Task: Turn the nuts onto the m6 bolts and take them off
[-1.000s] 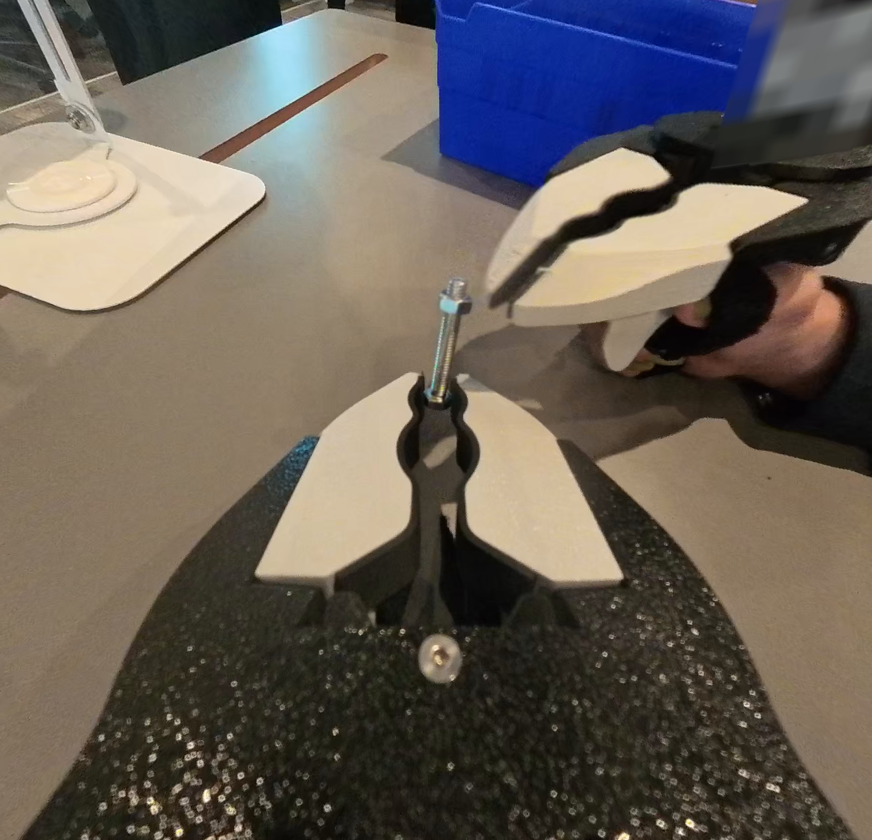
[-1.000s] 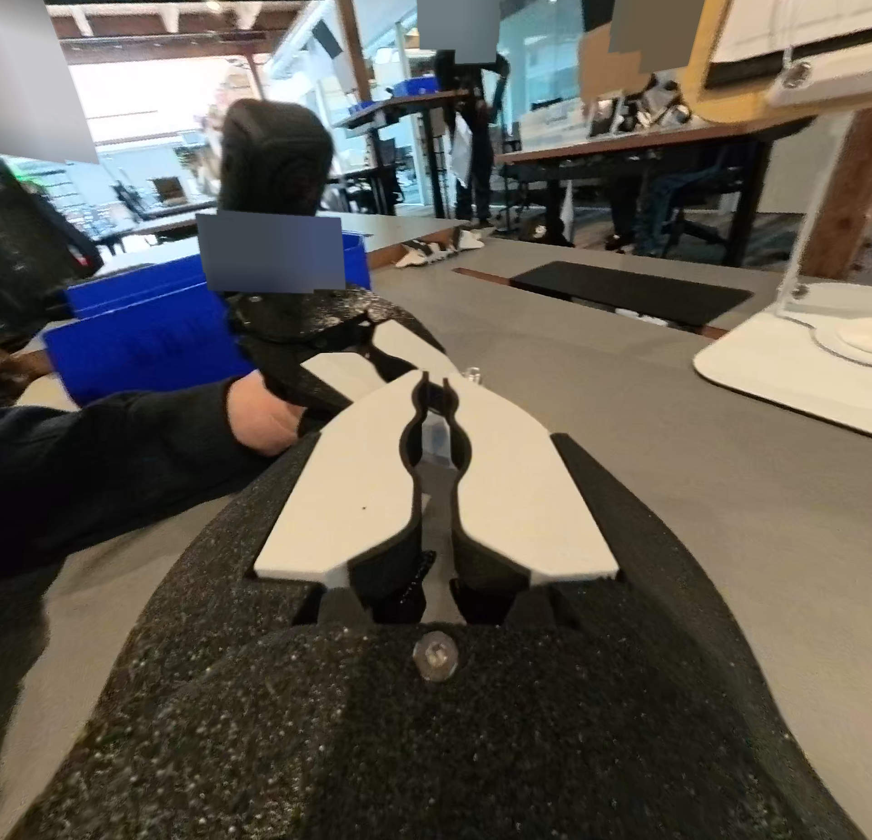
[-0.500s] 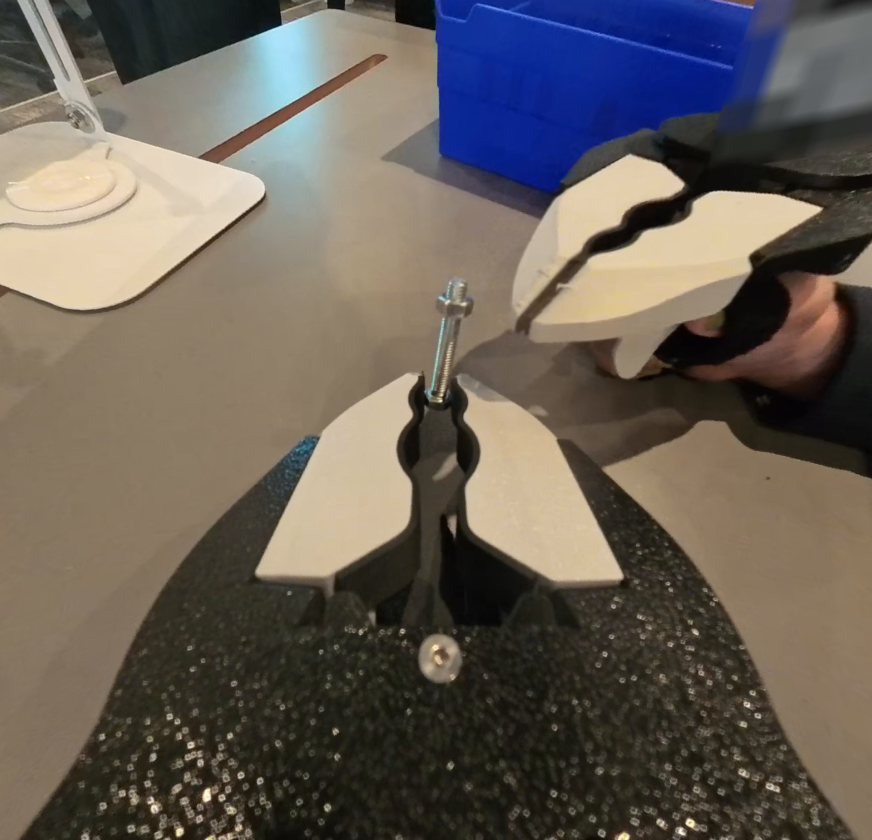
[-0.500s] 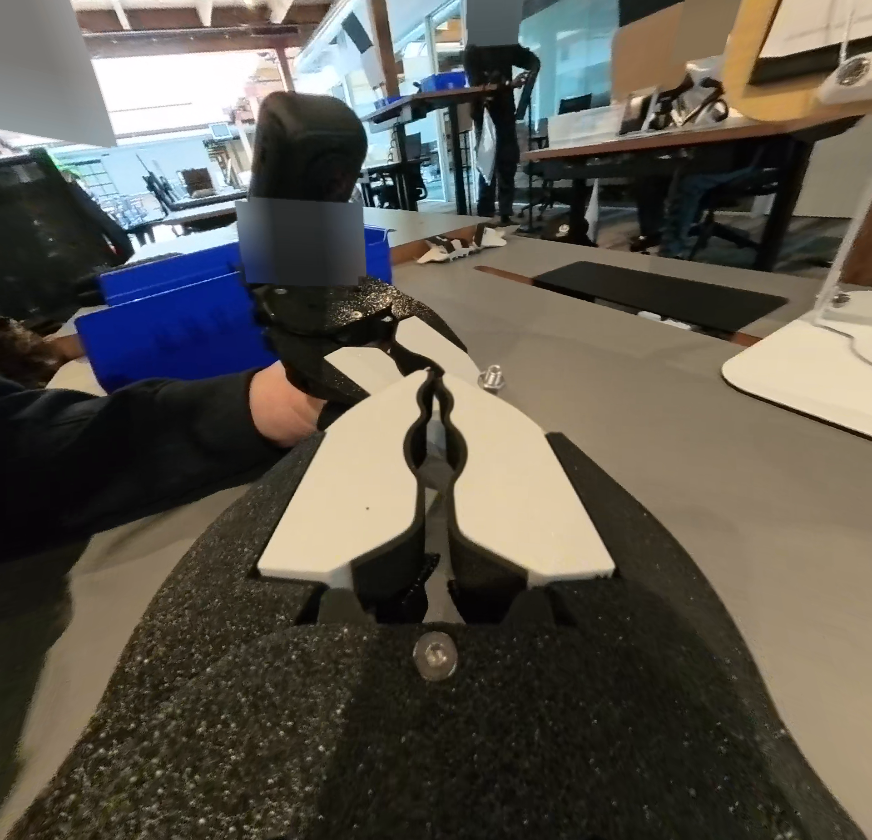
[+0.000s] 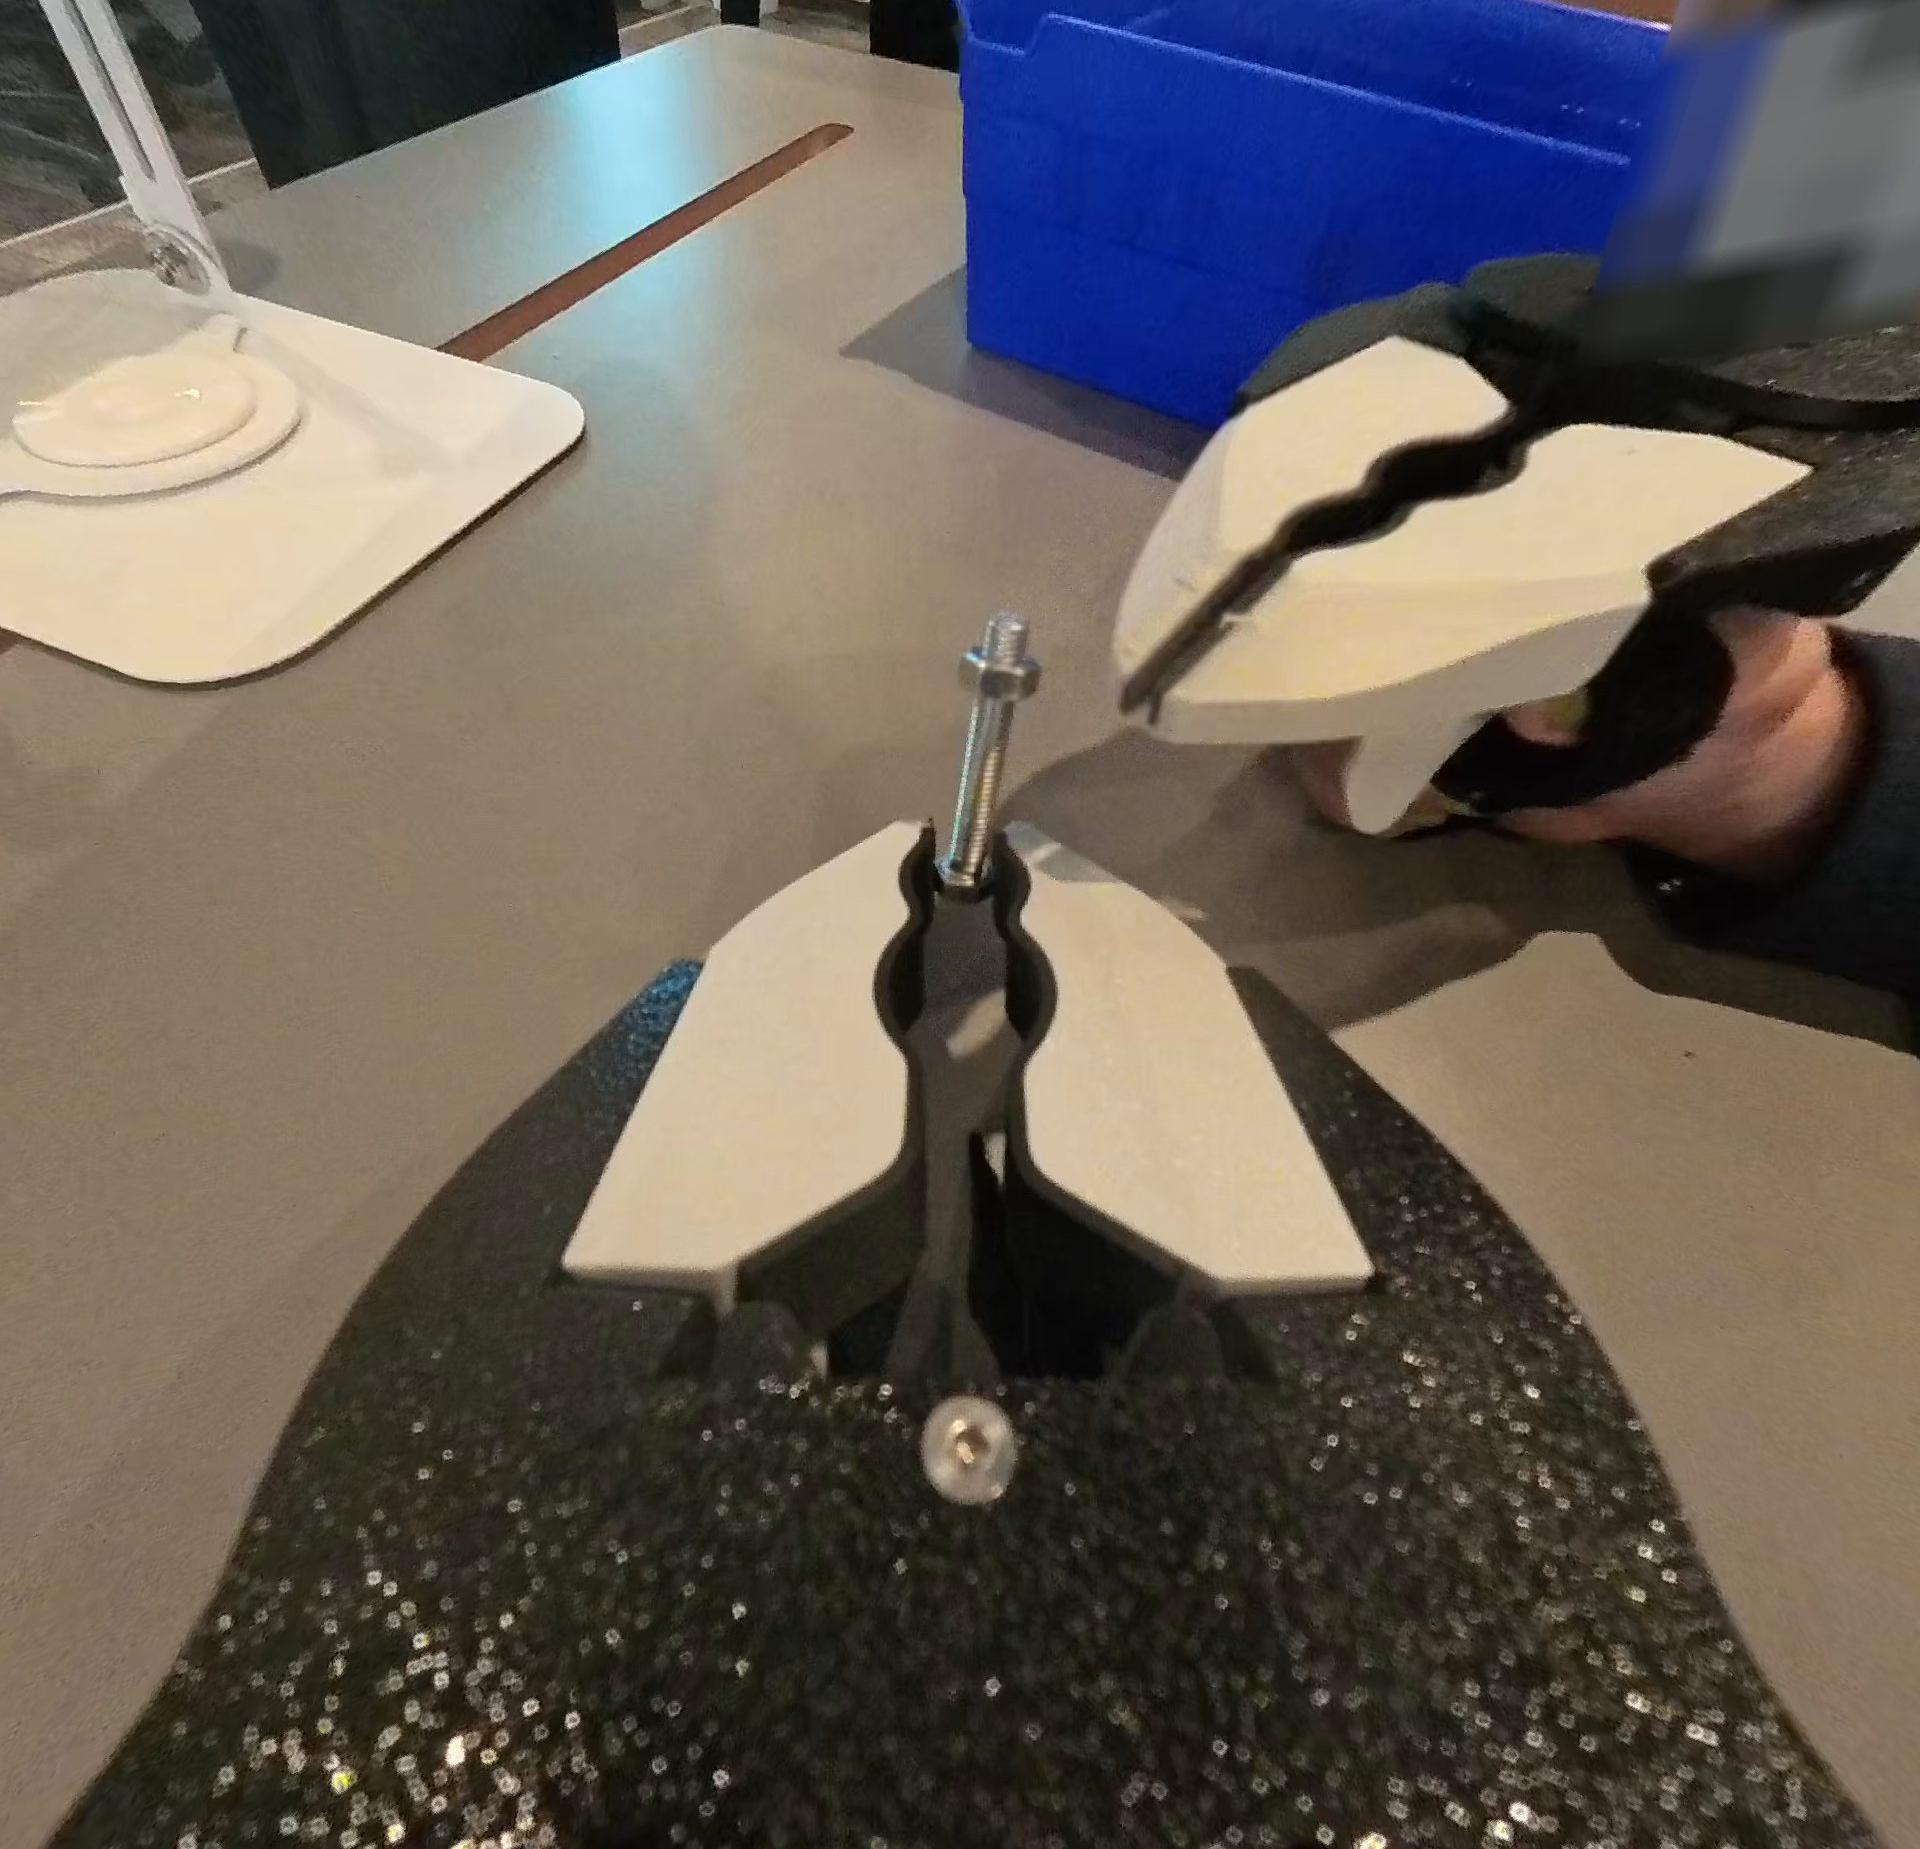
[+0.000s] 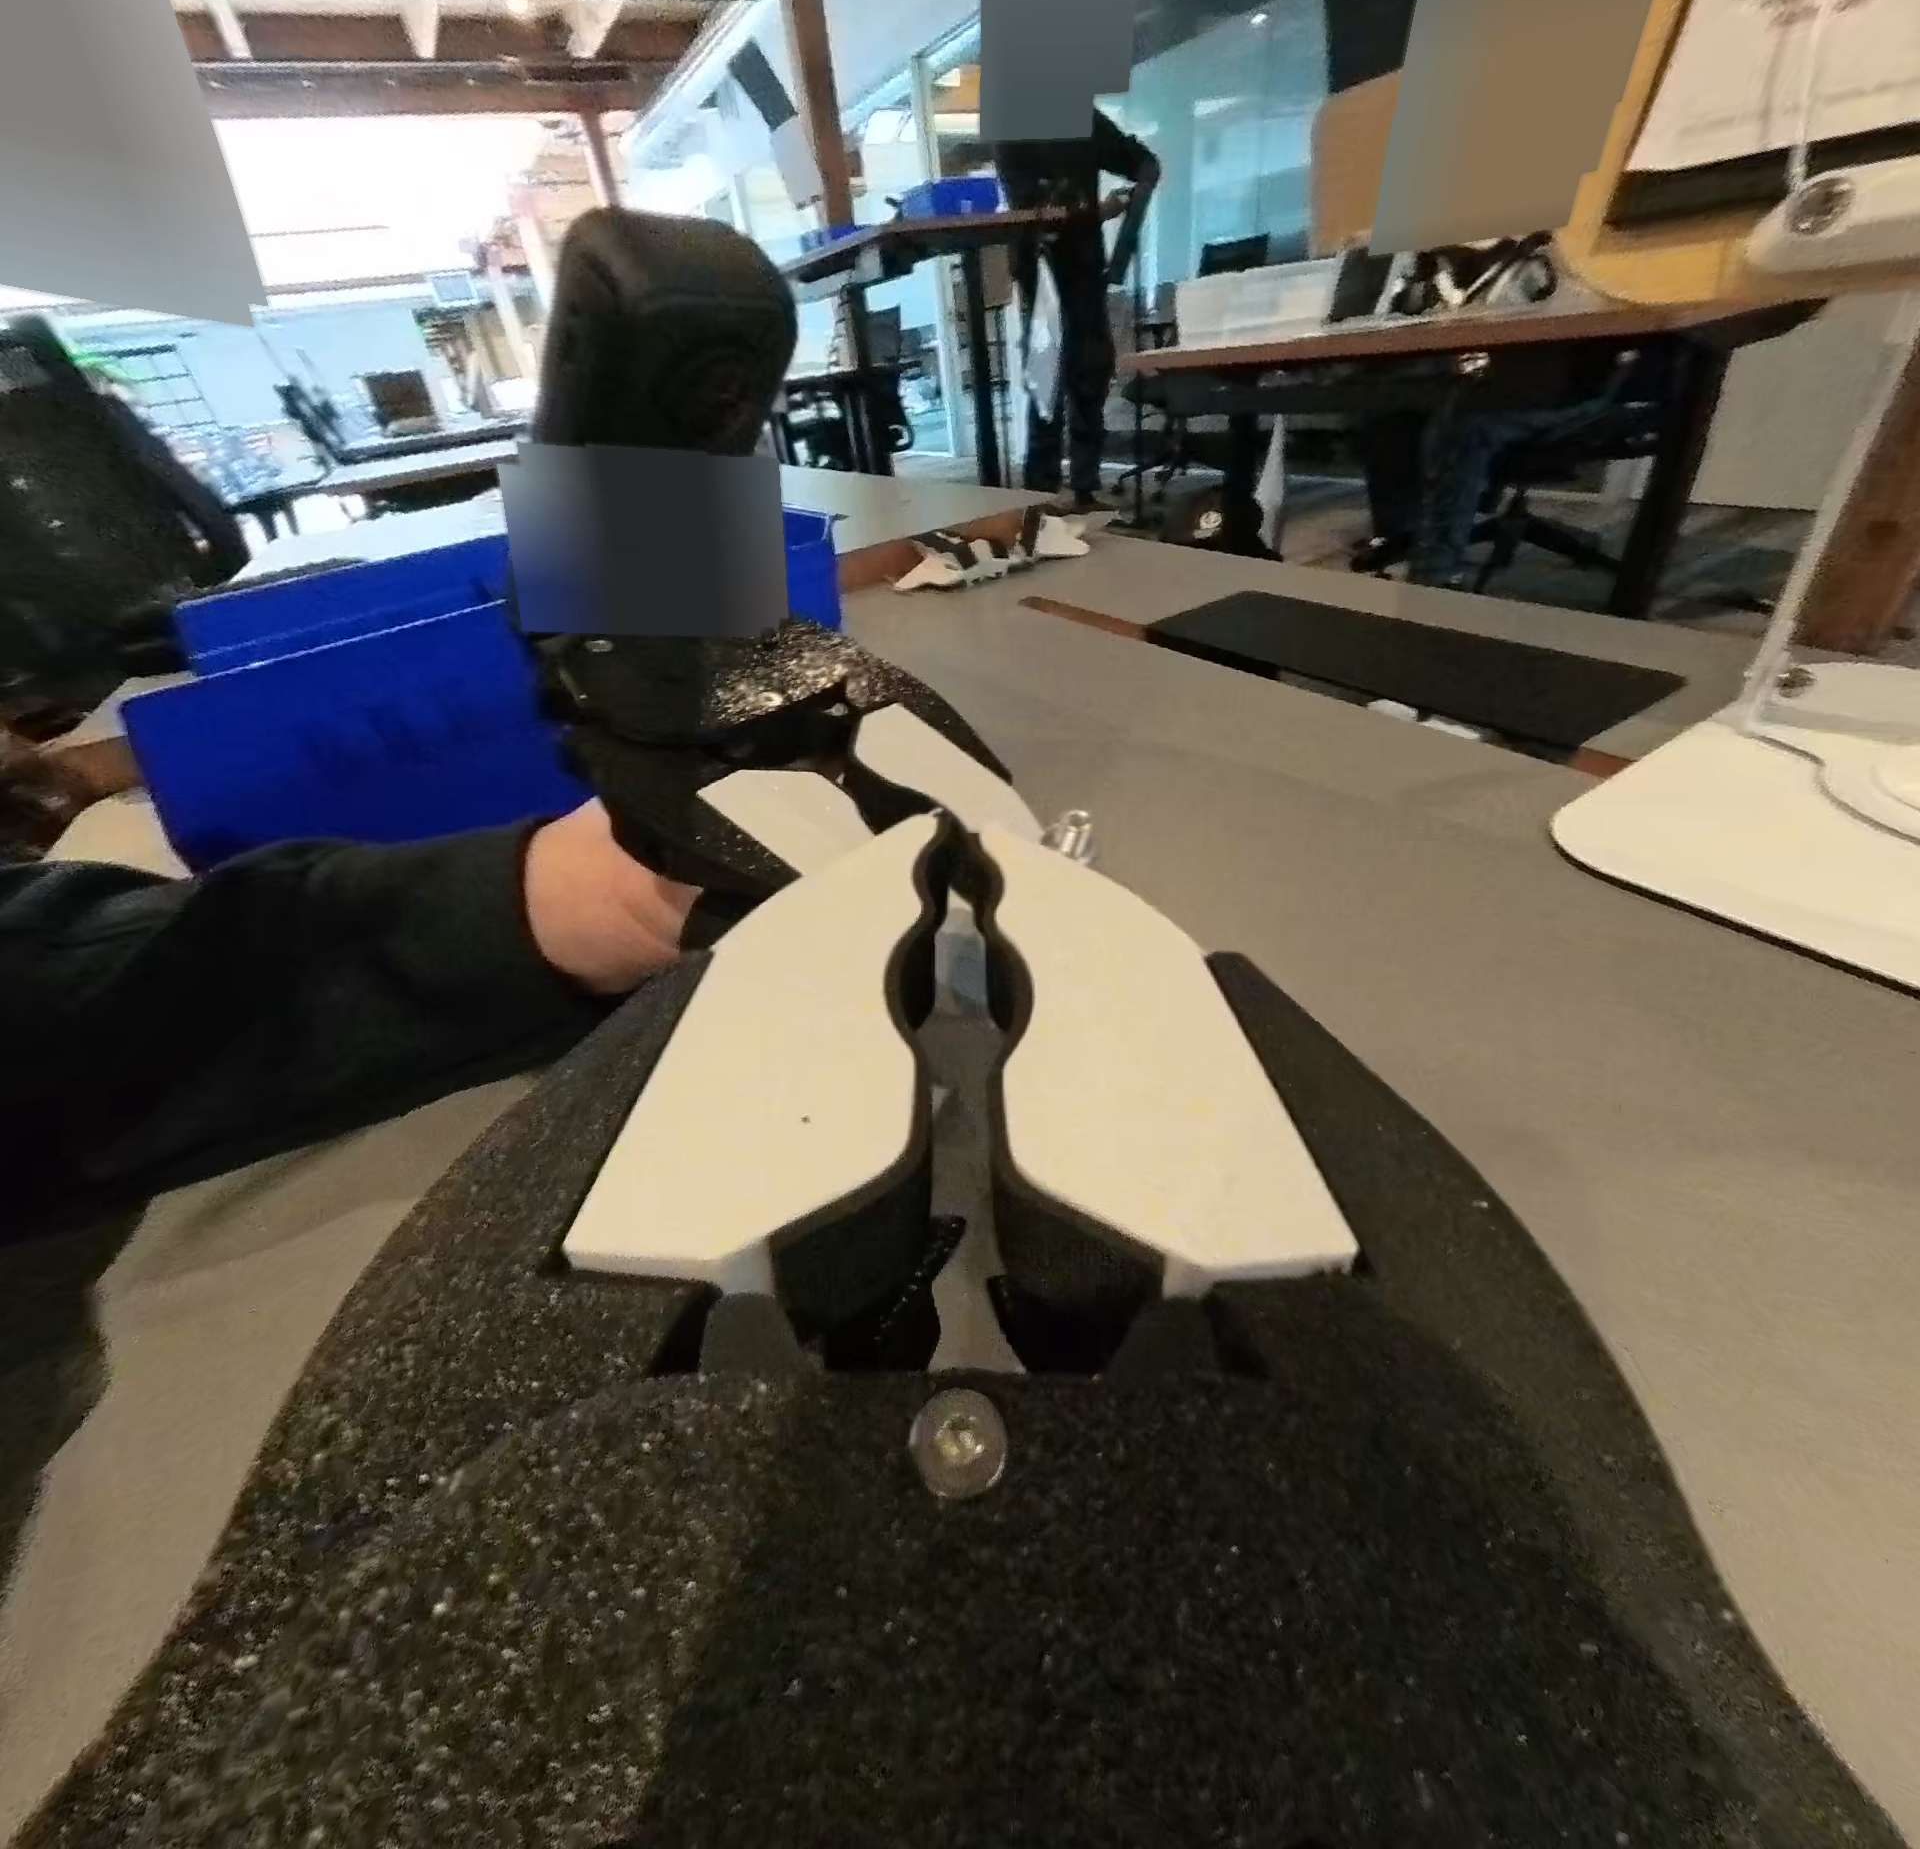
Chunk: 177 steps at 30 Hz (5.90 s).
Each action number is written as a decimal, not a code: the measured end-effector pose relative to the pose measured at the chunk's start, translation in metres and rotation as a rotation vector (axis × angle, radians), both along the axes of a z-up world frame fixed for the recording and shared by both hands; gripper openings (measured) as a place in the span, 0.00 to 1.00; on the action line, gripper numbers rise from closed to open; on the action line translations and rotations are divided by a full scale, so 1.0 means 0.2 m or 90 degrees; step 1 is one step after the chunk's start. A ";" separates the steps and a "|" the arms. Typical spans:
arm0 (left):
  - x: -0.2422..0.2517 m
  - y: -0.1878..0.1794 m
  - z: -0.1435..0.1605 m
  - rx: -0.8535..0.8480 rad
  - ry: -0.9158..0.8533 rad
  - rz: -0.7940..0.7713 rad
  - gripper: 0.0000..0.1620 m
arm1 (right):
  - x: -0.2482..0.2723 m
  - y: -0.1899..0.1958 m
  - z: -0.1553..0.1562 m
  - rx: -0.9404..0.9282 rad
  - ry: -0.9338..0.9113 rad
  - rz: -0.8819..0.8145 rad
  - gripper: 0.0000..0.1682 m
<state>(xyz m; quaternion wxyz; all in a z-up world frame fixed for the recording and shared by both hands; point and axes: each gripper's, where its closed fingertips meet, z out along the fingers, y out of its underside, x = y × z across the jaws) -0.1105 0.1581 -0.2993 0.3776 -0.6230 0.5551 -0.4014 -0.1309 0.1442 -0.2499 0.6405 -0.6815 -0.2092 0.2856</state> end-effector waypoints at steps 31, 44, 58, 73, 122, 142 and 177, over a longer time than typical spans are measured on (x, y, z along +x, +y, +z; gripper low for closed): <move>0.00 0.00 0.00 0.001 0.003 -0.001 0.06 | 0.07 0.07 -0.04 -0.032 -0.026 -0.074 0.14; 0.00 0.00 0.00 -0.001 -0.003 -0.001 0.06 | 0.05 0.07 -0.08 -0.095 -0.003 -0.032 0.14; 0.02 -0.05 0.05 0.008 -0.045 -0.034 0.06 | 0.03 0.07 -0.08 -0.099 -0.006 -0.030 0.03; 0.04 -0.02 0.12 0.128 -0.072 0.010 0.39 | 1.23 -0.53 0.32 -0.318 -0.431 -0.511 0.03; -0.08 0.23 0.16 0.153 -0.100 0.242 0.00 | 0.38 0.26 0.01 0.095 -0.202 -0.404 0.00; -0.23 0.21 0.14 0.207 -0.071 0.307 0.00 | 0.33 0.25 -0.04 0.020 -0.141 -0.297 0.00; -1.60 0.40 0.29 -0.131 0.397 0.436 0.19 | 0.36 0.29 -0.03 -0.029 -0.034 -0.287 0.00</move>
